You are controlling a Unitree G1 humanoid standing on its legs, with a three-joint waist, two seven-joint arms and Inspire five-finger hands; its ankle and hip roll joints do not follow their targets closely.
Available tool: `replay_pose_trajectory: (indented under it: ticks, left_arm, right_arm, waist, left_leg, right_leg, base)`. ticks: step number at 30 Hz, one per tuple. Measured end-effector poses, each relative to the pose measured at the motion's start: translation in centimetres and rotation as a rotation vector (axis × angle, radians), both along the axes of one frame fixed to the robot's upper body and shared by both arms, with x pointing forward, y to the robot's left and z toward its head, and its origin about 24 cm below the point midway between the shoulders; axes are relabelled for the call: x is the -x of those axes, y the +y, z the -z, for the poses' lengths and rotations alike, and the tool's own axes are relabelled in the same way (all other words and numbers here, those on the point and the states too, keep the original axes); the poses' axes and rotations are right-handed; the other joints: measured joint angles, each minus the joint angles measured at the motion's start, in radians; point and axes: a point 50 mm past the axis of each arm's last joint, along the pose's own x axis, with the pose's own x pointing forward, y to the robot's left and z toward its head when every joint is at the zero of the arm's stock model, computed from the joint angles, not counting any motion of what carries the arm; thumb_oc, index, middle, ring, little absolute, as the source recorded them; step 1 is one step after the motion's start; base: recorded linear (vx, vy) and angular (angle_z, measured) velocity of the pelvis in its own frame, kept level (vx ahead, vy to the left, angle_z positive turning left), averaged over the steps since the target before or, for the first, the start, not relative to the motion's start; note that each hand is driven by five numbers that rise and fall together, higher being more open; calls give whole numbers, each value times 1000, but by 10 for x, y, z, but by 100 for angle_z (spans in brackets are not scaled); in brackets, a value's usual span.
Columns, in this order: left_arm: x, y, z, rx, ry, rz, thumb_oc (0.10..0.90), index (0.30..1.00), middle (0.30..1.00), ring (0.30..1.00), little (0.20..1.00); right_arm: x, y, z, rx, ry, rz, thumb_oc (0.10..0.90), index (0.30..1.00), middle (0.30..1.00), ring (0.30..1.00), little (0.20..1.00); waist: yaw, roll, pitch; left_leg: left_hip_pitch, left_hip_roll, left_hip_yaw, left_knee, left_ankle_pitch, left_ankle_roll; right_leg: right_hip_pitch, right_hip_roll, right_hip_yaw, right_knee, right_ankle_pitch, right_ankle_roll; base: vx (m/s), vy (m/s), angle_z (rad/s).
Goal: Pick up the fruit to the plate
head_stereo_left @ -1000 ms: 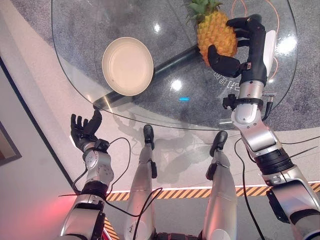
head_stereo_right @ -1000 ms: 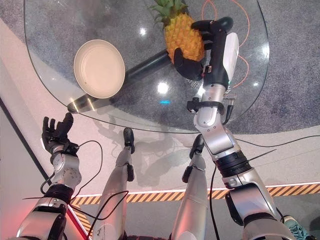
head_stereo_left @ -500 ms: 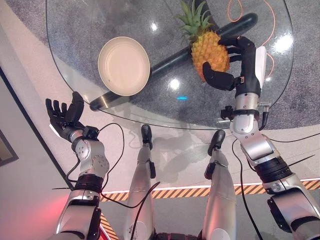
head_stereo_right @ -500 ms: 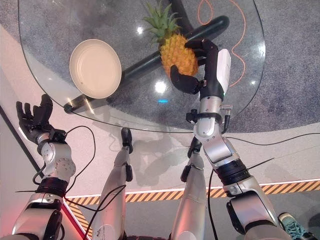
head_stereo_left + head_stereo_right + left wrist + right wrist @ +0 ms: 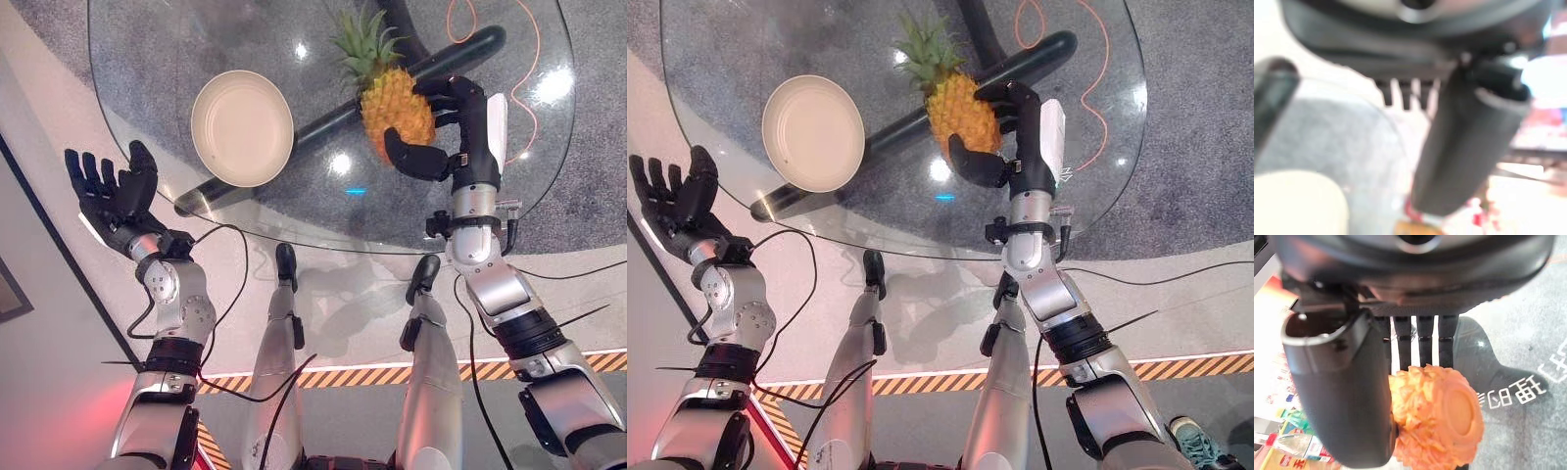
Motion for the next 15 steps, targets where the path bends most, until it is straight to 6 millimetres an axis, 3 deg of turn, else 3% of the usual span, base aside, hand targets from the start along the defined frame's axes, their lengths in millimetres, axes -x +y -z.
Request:
replay_pose_trajectory:
  ticks: [8,15]
  left_arm:
    - [1,-18,-25,-101,-132,145,800,900,900,900,900]
    - [-3,-41,-32,-183,-158,325,800,900,900,900,900]
  right_arm:
    - [2,4,-2,51,-13,-35,100,300,300,300,200]
    - [9,10,-6,61,-34,-95,100,300,300,300,200]
  waist:
    - [-1,0,0]
    - [-1,0,0]
  left_leg:
    - [0,0,-1,-1,0,0]
    - [0,-2,-2,0,0,0]
  right_leg:
    - [1,0,-2,0,0,0]
    - [2,-2,-3,0,-1,0]
  base:
    - [0,0,0]
    - [0,0,0]
